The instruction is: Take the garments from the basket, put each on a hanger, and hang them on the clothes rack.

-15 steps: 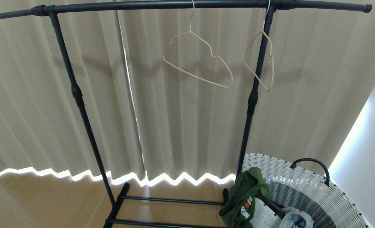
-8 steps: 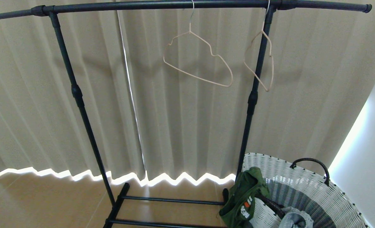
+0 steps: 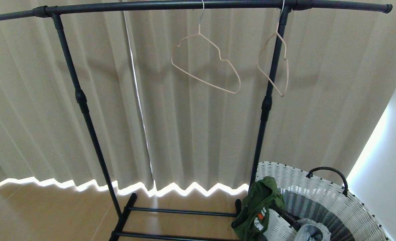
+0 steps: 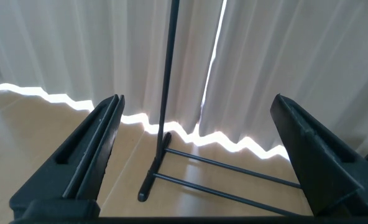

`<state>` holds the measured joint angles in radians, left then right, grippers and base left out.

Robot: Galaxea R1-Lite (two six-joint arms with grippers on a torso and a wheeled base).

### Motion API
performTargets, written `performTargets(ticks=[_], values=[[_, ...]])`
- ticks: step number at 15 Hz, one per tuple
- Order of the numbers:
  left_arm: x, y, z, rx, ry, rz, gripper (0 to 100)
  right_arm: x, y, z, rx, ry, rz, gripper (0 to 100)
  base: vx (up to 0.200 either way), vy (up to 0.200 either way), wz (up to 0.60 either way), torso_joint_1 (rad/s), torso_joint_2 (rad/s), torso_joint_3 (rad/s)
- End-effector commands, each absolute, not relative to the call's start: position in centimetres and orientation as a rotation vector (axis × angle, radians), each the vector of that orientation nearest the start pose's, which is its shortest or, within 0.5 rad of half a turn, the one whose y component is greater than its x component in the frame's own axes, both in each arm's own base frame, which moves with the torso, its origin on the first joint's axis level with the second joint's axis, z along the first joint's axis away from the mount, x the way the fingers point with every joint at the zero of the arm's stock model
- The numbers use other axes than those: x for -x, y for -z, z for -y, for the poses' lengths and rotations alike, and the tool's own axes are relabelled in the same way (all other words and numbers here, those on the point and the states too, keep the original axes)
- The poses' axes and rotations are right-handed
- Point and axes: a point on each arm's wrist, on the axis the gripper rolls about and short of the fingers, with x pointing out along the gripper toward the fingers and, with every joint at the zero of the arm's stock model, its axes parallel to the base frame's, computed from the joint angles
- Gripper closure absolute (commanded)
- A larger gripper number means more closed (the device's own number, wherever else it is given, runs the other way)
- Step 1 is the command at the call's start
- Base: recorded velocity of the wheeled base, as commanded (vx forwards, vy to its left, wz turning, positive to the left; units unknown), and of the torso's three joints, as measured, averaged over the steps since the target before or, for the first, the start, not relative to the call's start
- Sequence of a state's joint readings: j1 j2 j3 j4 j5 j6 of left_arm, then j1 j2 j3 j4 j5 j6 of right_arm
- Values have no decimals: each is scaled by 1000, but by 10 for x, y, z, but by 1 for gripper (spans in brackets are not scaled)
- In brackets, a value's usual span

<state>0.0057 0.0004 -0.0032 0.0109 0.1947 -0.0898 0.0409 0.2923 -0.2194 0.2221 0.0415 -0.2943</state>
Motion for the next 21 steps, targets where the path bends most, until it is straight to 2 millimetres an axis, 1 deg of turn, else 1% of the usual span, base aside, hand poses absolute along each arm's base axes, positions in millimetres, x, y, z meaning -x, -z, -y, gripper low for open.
performTargets(ticks=[1, 2, 3, 4, 5, 7, 9, 10, 13, 15, 16, 19, 21], values=[[23, -75, -4, 89, -201, 1, 0, -55, -133, -4, 346, -212, -652, 0, 0, 0, 0, 0, 0, 0], [23, -75, -4, 89, -203, 2, 0, -77, -130, -5, 345, -224, -721, 0, 0, 0, 0, 0, 0, 0], [23, -75, -4, 89, -201, 0, 0, -93, -126, -6, 353, -236, -761, 0, 0, 0, 0, 0, 0, 0], [23, -75, -4, 89, -203, 2, 0, -104, -121, -7, 371, -247, -789, 0, 0, 0, 0, 0, 0, 0], [23, -75, -4, 90, -203, 3, 0, -111, -118, -8, 382, -261, -814, 0, 0, 0, 0, 0, 0, 0], [23, -75, -4, 63, -192, -6, 0, -115, -112, -12, 407, -308, -857, 0, 0, 0, 0, 0, 0, 0], [23, -75, -1, -11, -55, -9, 0, -121, -105, -20, 432, -372, -901, 0, 0, 0, 0, 0, 0, 0], [23, -75, 0, -14, 2, -9, 0, -125, -100, -23, 446, -388, -938, 0, 0, 0, 0, 0, 0, 0], [23, -75, 0, -15, 0, -8, 0, -145, -81, -27, 516, -342, -1083, 0, 0, 0, 0, 0, 0, 0], [23, -75, 0, -15, 0, -8, 0, -163, -72, -31, 522, -333, -1087, 0, 0, 0, 0, 0, 0, 0], [23, -75, 0, -15, 0, -8, 0, -175, -63, -33, 528, -321, -1076, 0, 0, 0, 0, 0, 0, 0], [23, -75, 0, -14, 0, -8, 0, -195, -47, -40, 553, -307, -1057, 0, 0, 0, 0, 0, 0, 0], [23, -75, 0, -12, 0, -8, 0, -205, -39, -41, 576, -271, -1081, 0, 0, 0, 0, 0, 0, 0]])
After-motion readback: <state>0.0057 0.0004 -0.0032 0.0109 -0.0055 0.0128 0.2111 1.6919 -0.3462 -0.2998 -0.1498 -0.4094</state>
